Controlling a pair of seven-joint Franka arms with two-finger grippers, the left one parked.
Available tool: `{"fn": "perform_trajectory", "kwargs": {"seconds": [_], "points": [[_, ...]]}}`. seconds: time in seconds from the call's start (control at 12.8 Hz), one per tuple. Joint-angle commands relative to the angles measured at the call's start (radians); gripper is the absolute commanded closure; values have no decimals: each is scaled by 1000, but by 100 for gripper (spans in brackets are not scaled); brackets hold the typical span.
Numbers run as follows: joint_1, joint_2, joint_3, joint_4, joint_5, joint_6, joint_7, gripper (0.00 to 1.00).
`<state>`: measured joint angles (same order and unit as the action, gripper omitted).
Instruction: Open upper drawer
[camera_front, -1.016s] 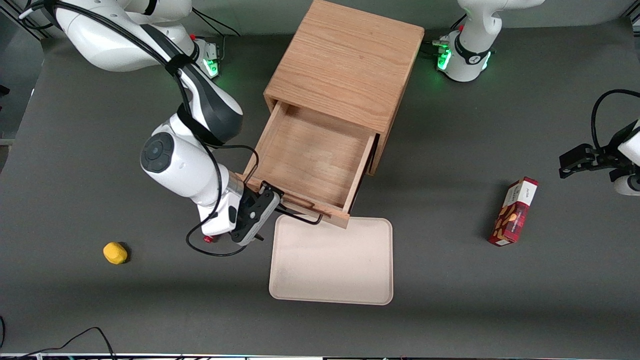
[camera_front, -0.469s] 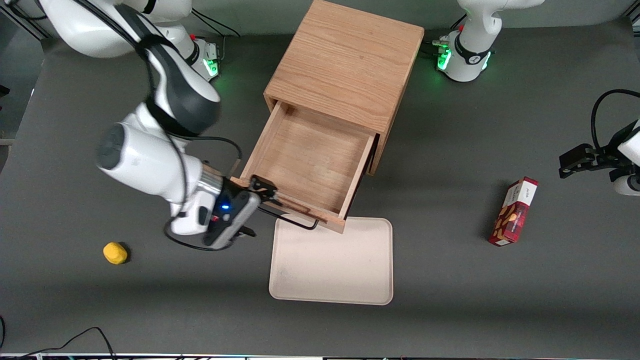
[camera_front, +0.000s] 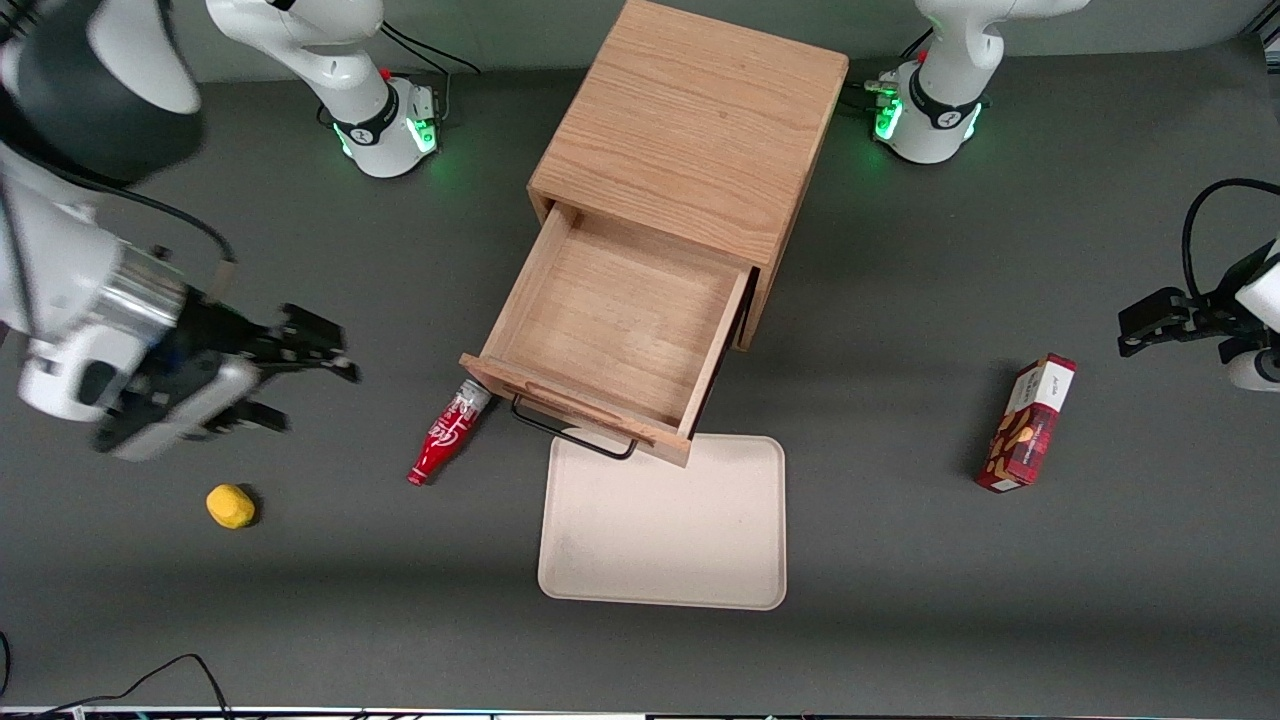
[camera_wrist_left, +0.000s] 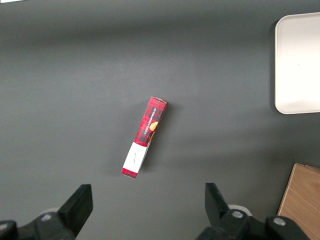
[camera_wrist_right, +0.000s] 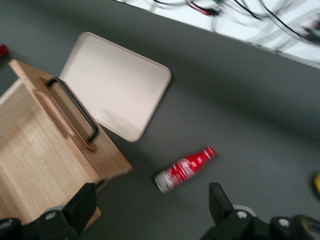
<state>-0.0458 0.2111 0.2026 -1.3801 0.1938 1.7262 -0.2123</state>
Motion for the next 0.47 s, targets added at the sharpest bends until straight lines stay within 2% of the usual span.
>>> {"fn": "perform_trajectory", "kwargs": {"seconds": [0.0, 0.23, 0.39], "points": [[-29, -128, -31, -100, -114, -98, 154, 0], [-68, -254, -32, -256, -224, -128, 223, 0], [-88, -286, -32, -303, -232, -128, 222, 0]]}}
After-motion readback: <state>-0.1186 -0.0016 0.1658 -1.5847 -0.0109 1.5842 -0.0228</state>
